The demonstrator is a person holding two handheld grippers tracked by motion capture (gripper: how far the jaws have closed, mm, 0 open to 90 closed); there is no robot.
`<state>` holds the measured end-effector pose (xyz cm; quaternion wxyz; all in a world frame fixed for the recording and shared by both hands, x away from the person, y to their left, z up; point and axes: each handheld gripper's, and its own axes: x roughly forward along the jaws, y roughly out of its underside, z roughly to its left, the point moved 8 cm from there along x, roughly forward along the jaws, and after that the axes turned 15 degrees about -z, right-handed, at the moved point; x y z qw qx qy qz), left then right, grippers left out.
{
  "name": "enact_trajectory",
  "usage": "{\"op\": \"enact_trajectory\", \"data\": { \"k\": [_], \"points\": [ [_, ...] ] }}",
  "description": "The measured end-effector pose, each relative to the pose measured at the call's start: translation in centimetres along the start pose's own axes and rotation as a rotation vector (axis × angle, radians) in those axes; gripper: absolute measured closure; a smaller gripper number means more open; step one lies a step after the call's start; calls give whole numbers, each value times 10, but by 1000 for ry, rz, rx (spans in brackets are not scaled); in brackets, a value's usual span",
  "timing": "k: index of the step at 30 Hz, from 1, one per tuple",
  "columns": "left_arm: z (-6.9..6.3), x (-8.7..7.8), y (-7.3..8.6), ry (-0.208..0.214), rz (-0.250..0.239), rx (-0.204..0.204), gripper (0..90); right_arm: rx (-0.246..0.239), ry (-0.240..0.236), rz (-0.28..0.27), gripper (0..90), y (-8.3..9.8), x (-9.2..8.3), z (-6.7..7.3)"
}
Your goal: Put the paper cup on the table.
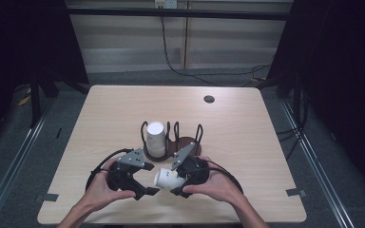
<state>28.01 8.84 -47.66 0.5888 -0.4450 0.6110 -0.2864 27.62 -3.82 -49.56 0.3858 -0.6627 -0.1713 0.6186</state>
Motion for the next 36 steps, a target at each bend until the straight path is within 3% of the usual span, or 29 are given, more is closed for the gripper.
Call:
{"op": "enact_trajectory", "data": {
  "k": [5,7,8,11,22,36],
  "points": [
    [-2,3,3,13,18,9,173,-24,-11,30,288,1,6,2],
    [-1,4,5,-2,33,11,173,-37,-11,44,288,2,7,3],
    [-1,6,5,-6,26,-8,172,-36,-9,60,288,3,7,4],
    [1,8,9,-4,41,-8,173,-42,-11,67,288,4,6,5],
    [-3,14,16,31,80,-2,215,-72,-20,70,288,2,9,9],
    [-4,12,13,62,76,-15,278,-109,-39,60,289,-5,14,18]
  ]
}}
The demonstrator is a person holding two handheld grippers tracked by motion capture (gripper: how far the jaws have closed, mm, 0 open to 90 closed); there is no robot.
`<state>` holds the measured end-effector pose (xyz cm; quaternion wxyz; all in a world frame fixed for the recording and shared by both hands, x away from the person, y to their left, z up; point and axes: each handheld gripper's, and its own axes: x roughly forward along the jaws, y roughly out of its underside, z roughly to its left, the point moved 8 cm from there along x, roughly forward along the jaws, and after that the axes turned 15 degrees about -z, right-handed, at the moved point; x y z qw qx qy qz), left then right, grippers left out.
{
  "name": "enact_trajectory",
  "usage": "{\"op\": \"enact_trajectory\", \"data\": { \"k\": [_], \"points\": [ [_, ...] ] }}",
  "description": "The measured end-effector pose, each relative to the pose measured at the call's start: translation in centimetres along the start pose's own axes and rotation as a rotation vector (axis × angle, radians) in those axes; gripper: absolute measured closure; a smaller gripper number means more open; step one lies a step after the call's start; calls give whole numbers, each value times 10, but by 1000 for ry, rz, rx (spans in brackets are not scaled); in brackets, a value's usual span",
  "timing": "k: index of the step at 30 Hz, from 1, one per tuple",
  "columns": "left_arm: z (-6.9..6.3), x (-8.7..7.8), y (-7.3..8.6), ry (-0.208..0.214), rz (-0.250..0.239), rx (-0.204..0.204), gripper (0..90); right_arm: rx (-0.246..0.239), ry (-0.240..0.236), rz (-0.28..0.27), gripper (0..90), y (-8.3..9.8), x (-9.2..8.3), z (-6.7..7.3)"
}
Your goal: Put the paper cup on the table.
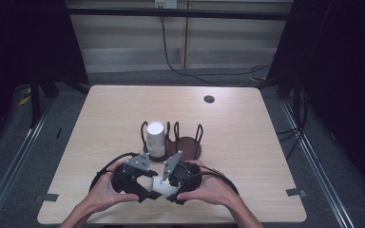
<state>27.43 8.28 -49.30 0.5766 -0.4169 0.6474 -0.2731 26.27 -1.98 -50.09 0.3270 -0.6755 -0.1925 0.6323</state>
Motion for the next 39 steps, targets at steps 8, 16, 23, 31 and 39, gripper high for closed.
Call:
{"op": "enact_trajectory", "data": {
  "k": [8,16,23,31,39],
  "points": [
    [-1,2,2,13,8,-7,285,0,-1,-6,289,-1,0,0],
    [-1,3,3,22,14,-4,325,-2,0,-12,291,-1,-1,-1],
    [-2,4,4,28,8,-28,311,-9,-1,-16,291,-1,-2,0],
    [-1,4,3,23,1,-27,329,-14,1,-19,293,-1,-2,0],
    [-2,2,1,23,-15,-33,358,-14,-4,-29,275,0,-1,-2]
  ]
}}
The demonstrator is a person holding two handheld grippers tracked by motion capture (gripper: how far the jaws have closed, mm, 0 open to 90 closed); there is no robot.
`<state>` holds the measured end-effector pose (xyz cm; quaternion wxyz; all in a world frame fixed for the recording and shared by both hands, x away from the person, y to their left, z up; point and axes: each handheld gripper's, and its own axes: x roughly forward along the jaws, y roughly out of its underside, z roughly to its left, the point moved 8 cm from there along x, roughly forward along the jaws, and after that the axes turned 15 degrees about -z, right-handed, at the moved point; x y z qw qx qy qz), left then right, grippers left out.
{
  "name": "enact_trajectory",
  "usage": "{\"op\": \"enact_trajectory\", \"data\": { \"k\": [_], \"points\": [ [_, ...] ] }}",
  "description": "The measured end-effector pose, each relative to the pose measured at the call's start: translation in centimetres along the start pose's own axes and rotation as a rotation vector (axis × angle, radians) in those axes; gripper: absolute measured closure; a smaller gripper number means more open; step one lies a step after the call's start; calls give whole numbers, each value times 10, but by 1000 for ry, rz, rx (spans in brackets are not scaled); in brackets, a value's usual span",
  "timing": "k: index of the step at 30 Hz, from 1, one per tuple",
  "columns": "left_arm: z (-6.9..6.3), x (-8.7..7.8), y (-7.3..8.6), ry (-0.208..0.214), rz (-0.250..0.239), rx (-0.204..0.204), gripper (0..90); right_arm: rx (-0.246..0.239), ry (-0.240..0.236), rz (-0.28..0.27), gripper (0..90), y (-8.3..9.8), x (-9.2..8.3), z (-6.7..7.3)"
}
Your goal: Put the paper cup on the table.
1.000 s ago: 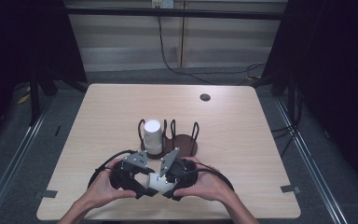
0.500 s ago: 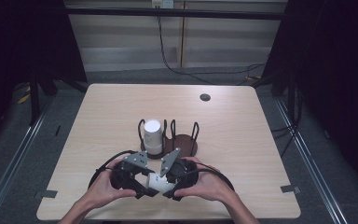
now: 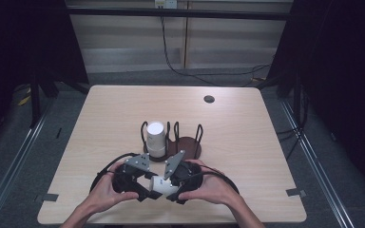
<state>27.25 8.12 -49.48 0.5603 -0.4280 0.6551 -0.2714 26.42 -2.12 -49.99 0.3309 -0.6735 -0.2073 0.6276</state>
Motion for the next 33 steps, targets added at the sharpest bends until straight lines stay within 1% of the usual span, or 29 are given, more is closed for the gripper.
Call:
{"op": "enact_trajectory", "data": {
  "k": [2,5,6,7,8,10,11,12,14,15,16,17,18,19,20,21,23,25,26,27,28,30,33],
  "points": [
    [-1,0,-1,-4,1,-1,363,8,8,-4,264,0,0,-1],
    [-2,-1,-2,3,-6,-3,366,10,3,-14,256,0,-2,-1],
    [-1,-1,-2,-1,-6,1,367,14,2,-18,250,0,-3,-1],
    [-2,-2,-2,-1,-10,-2,368,11,-1,-32,245,-1,-2,-2],
    [-1,-2,-2,-6,-8,-1,368,8,-4,-48,224,-1,-2,-3],
    [-1,-3,-2,-9,-6,5,369,31,-1,-56,157,-1,-3,-5],
    [-1,-3,-2,-10,-10,-8,369,32,-2,-65,149,-1,-3,-6],
    [0,-4,-2,-10,-10,-11,369,34,3,-73,141,-1,-4,-6],
    [1,-5,-1,-15,-14,-11,369,47,2,-92,142,-2,-6,-7],
    [1,-5,-2,-15,-14,-13,369,48,11,-97,139,-2,-8,-8],
    [1,-6,-2,-11,-10,-5,369,51,16,-109,134,-2,-9,-9],
    [1,-6,-2,-20,-13,-9,369,52,18,-115,136,-2,-10,-10],
    [2,-7,-2,-20,-10,-3,369,58,23,-124,137,-2,-12,-11],
    [1,-8,-3,-13,-18,-9,369,62,25,-131,135,-3,-13,-12],
    [1,-8,-3,-21,-23,-15,369,64,31,-139,136,-3,-14,-13],
    [2,-8,-3,-28,-20,-11,369,73,32,-149,135,-4,-16,-13],
    [2,-9,-5,-34,-27,-17,369,80,31,-173,135,-6,-18,-13],
    [3,-10,-5,-40,-31,-14,369,82,38,-177,134,-6,-19,-14],
    [4,-12,-5,-51,-25,-4,369,85,35,-181,134,-5,-19,-14],
    [4,-14,-5,-49,-30,-11,369,84,35,-185,135,-6,-19,-14],
    [5,-15,-5,-52,-45,-25,369,84,40,-185,134,-6,-19,-14],
    [6,-17,-3,-55,-32,-15,369,90,47,-199,134,-6,-19,-14],
    [6,-17,0,-66,-42,-35,369,100,65,-205,136,-5,-19,-16]
  ]
}}
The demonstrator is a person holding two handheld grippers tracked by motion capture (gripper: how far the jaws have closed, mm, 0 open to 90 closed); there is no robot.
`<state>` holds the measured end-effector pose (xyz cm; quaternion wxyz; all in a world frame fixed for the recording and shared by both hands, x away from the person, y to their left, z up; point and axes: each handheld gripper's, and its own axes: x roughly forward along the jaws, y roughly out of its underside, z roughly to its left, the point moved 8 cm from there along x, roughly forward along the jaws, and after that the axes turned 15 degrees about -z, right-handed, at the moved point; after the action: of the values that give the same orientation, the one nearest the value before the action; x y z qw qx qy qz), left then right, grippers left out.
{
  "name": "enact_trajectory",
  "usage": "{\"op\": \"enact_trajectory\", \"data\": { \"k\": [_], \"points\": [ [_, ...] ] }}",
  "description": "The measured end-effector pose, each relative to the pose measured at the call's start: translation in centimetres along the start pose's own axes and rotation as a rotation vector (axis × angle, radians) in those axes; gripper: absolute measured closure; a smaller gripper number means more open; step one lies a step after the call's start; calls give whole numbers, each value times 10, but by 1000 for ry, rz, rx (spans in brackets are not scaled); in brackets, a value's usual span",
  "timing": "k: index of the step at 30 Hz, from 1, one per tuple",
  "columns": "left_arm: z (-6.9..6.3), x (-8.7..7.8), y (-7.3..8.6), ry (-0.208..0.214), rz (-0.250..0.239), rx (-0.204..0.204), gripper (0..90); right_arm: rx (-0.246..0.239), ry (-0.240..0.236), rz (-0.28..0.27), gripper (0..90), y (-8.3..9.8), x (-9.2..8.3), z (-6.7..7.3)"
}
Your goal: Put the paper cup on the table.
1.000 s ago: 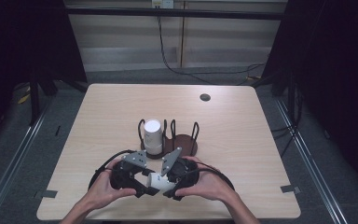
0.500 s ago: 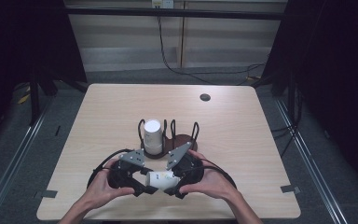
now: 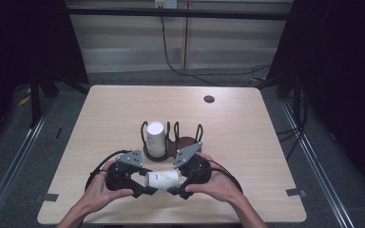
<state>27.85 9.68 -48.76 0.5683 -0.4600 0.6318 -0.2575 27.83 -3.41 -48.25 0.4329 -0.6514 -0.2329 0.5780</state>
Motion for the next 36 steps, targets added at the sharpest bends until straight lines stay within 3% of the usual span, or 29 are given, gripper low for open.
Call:
{"op": "enact_trajectory", "data": {
  "k": [14,17,20,24,32,36],
  "points": [
    [5,-12,4,-39,-33,-7,368,50,39,-90,135,1,-13,-9],
    [5,-13,4,-40,-45,-2,368,69,36,-107,135,2,-15,-8],
    [4,-14,4,-41,-57,5,368,107,27,-159,136,2,-19,-9],
    [4,-16,1,-46,-88,5,368,132,45,-193,139,4,-24,-13],
    [6,-15,2,-71,-117,20,369,147,50,-246,138,3,-28,-15],
    [5,-14,1,-58,-147,27,368,154,43,-261,137,2,-27,-14]
  ]
}}
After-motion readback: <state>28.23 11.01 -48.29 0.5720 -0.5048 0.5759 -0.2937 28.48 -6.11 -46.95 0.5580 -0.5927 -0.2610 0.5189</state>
